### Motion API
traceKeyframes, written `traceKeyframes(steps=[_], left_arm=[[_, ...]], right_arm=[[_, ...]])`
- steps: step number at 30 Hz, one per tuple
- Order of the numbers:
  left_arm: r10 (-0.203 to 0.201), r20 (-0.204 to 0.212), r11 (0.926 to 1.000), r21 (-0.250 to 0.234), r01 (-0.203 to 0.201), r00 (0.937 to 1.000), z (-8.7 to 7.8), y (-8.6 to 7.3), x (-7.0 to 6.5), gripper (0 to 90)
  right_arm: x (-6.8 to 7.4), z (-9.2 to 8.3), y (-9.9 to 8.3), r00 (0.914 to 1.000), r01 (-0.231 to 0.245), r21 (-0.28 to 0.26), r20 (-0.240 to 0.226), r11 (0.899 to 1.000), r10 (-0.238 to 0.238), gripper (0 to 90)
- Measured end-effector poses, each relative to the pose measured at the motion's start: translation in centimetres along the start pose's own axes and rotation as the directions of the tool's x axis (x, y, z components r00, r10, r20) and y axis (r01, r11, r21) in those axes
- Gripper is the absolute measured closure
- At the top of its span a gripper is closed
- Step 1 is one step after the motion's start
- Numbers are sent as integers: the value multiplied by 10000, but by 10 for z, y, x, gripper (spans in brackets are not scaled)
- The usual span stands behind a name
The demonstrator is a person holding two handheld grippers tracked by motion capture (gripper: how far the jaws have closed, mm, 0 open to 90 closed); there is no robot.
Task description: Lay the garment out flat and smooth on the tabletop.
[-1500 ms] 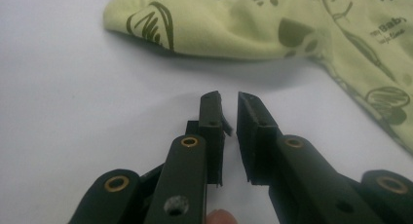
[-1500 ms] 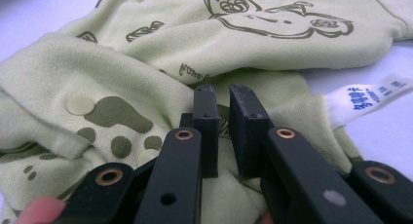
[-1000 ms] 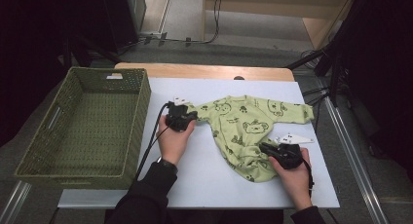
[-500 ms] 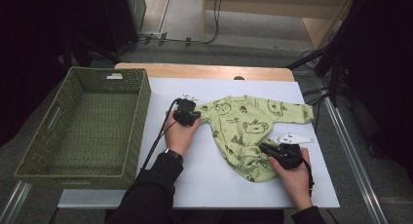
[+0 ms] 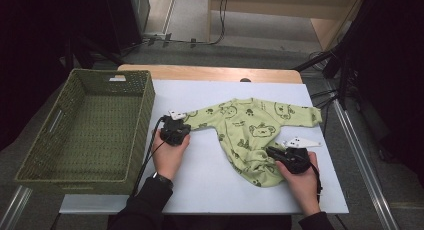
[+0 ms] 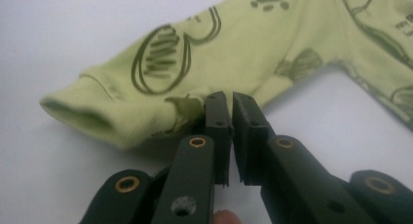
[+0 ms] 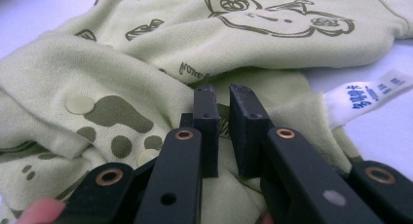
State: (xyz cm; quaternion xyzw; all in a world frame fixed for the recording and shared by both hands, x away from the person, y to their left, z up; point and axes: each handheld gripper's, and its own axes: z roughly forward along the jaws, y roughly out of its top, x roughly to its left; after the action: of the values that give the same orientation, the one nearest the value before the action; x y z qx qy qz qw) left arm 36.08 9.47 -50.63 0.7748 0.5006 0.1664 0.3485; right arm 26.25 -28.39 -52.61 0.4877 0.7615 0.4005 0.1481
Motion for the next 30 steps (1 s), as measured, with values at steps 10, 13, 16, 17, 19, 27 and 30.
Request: traceKeyframes(steps=[10, 13, 16, 17, 19, 27, 30], left_arm=[[-240, 146, 9974, -672, 249, 9996, -11, 16, 1, 805], [-127, 60, 9986, -505, 130, 9999, -6, 19, 1, 763], [-145, 82, 9999, -11, 145, 9999, 3, 14, 3, 749], [-135, 83, 9999, 87, 134, 9999, 5, 12, 3, 748], [-127, 91, 9999, 80, 127, 9999, 6, 9, 4, 747], [216, 182, 9997, 63, -217, 9996, 6, 6, 9, 862], [380, 119, 9993, 5, -380, 9992, 6, 5, 8, 893]], right_arm=[[0, 0, 0, 10000, -10, 15, -26, 10000, 10, 800], [0, 0, 0, 10000, -30, 24, -39, 10000, 30, 800], [0, 0, 0, 10000, -34, 22, -27, 10000, 34, 799], [0, 0, 0, 10000, -31, 4, -12, 10000, 31, 796], [0, -2, -1, 10000, 13, -192, -53, 9998, -14, 774], [4, -34, -2, 9999, -104, -702, -129, 9975, 95, 635], [10, -46, -5, 10000, 78, -831, -25, 9965, -80, 599]])
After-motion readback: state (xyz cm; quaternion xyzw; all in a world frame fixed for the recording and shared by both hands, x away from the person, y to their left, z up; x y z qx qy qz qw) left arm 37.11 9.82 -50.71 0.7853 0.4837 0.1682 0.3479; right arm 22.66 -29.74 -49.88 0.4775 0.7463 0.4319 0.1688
